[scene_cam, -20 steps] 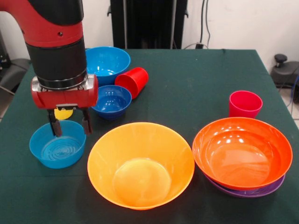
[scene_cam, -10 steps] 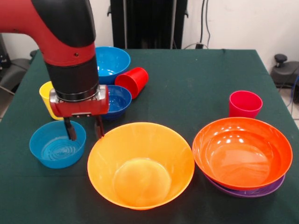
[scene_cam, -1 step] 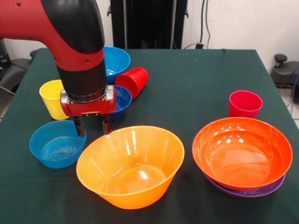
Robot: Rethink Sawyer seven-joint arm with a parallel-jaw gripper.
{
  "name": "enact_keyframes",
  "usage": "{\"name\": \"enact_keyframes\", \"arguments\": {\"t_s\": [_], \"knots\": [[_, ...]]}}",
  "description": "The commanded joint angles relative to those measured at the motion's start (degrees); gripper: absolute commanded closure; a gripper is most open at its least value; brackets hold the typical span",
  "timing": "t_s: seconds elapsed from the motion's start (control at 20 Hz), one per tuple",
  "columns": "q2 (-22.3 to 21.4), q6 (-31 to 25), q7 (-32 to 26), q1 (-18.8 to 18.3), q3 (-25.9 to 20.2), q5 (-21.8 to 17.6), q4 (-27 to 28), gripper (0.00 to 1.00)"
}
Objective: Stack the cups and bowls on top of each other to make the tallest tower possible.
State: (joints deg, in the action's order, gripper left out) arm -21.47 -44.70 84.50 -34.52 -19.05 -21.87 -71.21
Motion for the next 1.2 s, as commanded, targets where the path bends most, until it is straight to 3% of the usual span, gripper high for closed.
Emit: {"name": "enact_keyframes", "arguments": {"t_s": [0.05,0.35,0.7,1.2], "knots": [[1.82,4.28,4.31,2.02,0.81,-1.89,-3.22,0.0],[0.06,0.73,1.82,1.72,0.79,-1.34,-0.8,0.0],[-0.84,-8.29,-4.23,0.63,-0.43,-0.47,6.46,0.0],[0.96,-5.81,-4.32,-0.56,-0.84,-0.91,5.23,0.0]]}}
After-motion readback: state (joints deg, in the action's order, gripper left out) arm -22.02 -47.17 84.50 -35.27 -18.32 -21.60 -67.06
